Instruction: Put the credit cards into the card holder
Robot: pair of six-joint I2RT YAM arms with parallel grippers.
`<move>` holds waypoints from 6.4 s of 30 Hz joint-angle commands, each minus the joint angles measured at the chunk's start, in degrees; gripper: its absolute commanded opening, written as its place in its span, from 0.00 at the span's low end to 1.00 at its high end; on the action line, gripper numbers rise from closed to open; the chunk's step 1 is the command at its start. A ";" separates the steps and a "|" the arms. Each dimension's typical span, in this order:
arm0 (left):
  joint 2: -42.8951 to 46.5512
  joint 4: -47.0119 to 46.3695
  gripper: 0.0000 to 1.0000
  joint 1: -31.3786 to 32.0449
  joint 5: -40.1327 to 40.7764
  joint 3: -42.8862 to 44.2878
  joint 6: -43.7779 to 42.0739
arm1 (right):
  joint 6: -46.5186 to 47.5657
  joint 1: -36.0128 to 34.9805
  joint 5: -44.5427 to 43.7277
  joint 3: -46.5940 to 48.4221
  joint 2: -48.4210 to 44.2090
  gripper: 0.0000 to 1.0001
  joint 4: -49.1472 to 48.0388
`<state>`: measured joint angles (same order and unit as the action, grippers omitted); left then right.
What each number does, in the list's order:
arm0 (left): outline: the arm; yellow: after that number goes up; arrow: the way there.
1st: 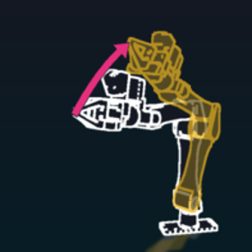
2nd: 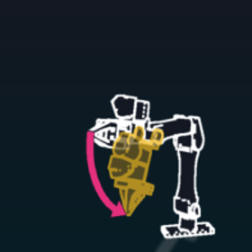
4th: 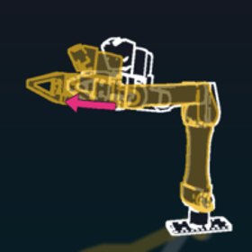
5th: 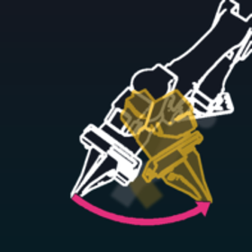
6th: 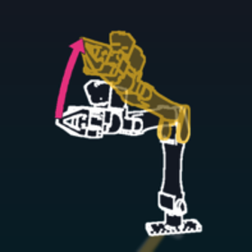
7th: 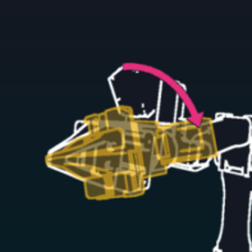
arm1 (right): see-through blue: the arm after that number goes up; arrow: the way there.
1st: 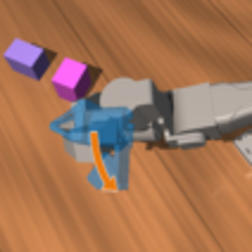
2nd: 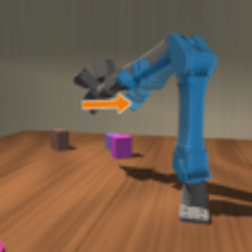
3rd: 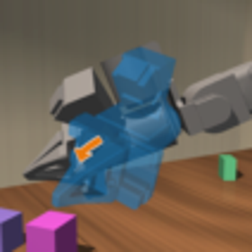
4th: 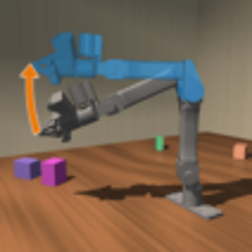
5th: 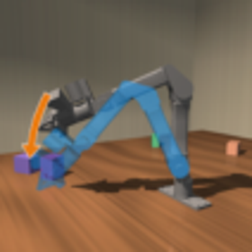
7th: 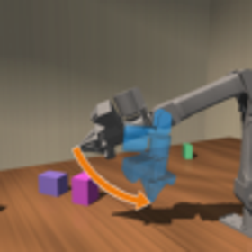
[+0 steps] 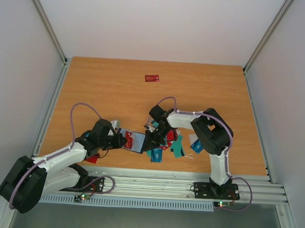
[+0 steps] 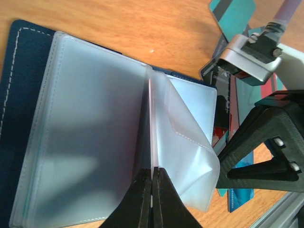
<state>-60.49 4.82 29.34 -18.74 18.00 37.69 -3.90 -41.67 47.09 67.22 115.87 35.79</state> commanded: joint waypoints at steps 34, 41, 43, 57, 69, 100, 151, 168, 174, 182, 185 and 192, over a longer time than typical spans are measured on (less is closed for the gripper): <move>-8.78 1.95 0.00 0.19 1.36 6.52 -0.62 | -6.21 0.02 10.01 -9.29 -10.00 0.16 -11.90; -12.63 1.32 0.00 0.14 1.92 8.08 0.13 | -9.58 -3.71 3.54 -8.15 -6.06 0.14 -14.02; -12.95 0.83 0.00 0.19 1.96 8.18 0.80 | -9.64 -3.76 1.16 -8.09 -5.25 0.14 -13.82; -13.12 -1.52 0.00 0.10 1.21 7.84 -2.91 | -4.55 0.78 -9.93 -4.01 1.58 0.11 -3.91; -17.98 -16.35 0.00 -0.22 -3.07 5.80 -5.20 | 6.59 2.64 -7.03 -0.47 3.47 0.11 4.23; -33.51 -43.37 0.00 -4.92 -14.55 -3.05 4.37 | 6.47 4.14 -4.56 7.25 8.48 0.10 10.71; -21.29 24.87 0.68 3.76 5.44 25.19 -12.87 | 1.32 5.43 -2.13 3.78 -2.91 0.23 4.49; -30.06 26.43 0.64 2.74 2.49 30.32 -19.89 | -4.00 5.33 -1.21 1.87 2.17 0.23 -2.42; -31.02 26.00 0.64 2.71 0.30 30.47 -20.42 | -4.58 5.37 -0.87 1.59 3.52 0.22 -3.49; -31.28 23.94 0.62 2.90 -3.56 30.10 -18.52 | -5.05 5.33 -0.51 1.58 4.42 0.22 -4.48; -31.28 23.34 0.61 3.25 -3.56 29.87 -18.07 | -5.19 5.29 -0.34 1.51 4.53 0.21 -4.77; -31.81 21.49 0.60 4.13 -6.99 29.99 -17.24 | -5.41 5.34 -0.16 0.99 4.27 0.20 -5.33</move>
<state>-91.26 28.99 32.62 -22.11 48.01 19.46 -8.21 -36.53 49.36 69.56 117.75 31.81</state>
